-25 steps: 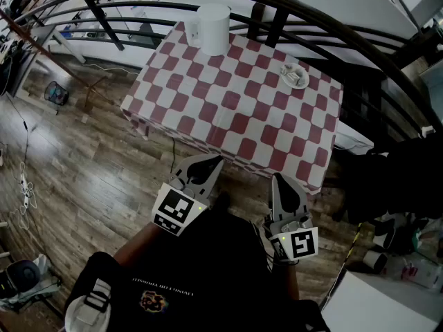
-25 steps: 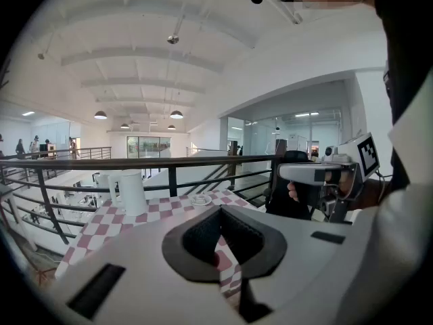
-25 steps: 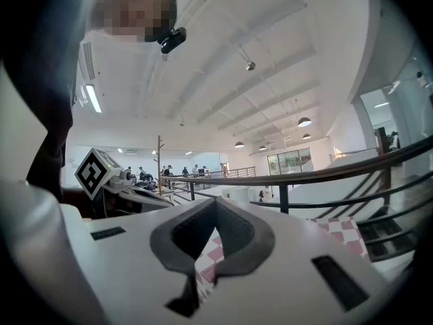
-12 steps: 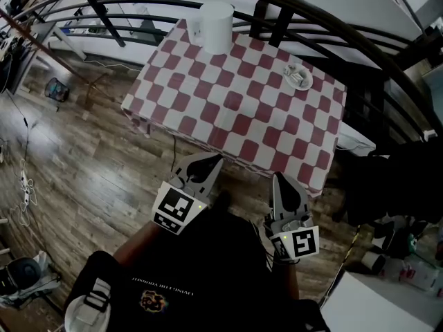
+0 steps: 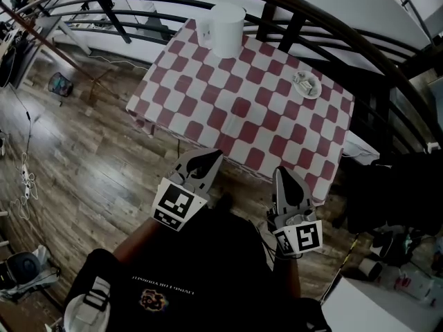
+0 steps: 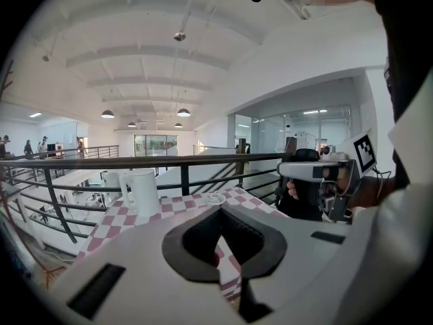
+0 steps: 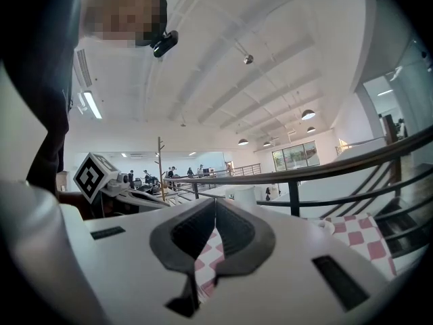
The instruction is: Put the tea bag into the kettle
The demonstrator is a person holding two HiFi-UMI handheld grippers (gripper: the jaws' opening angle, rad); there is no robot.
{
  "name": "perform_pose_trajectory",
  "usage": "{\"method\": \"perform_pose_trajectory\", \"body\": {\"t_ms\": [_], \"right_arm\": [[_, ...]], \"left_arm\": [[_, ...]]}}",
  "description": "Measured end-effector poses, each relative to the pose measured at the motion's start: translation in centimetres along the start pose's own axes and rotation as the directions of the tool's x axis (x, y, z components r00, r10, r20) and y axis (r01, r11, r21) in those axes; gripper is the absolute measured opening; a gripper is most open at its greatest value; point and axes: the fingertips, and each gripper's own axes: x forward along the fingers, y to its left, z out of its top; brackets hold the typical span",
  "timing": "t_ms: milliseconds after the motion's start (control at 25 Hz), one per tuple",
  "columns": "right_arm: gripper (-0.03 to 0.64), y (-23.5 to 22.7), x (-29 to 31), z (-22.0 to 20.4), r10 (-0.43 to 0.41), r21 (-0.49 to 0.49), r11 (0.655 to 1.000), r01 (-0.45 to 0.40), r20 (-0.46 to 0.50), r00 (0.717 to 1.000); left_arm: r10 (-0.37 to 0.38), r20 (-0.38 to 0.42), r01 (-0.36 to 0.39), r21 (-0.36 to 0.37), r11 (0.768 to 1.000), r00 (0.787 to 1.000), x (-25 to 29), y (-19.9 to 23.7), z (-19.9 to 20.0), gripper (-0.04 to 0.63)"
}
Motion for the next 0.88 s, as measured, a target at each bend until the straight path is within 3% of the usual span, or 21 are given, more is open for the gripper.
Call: {"method": "perform_pose_trajectory", "body": {"t_ms": [880], "right_arm": [[0.014,-1.2,14.3,-0.3,0.035,-0.008,0.999,-0.035,-0.044,0.998]], "left_arm": [[0.024,0.002,-0.024,-0.015,1.000,1.000,4.2,13.0,2.1,-0.002]]}}
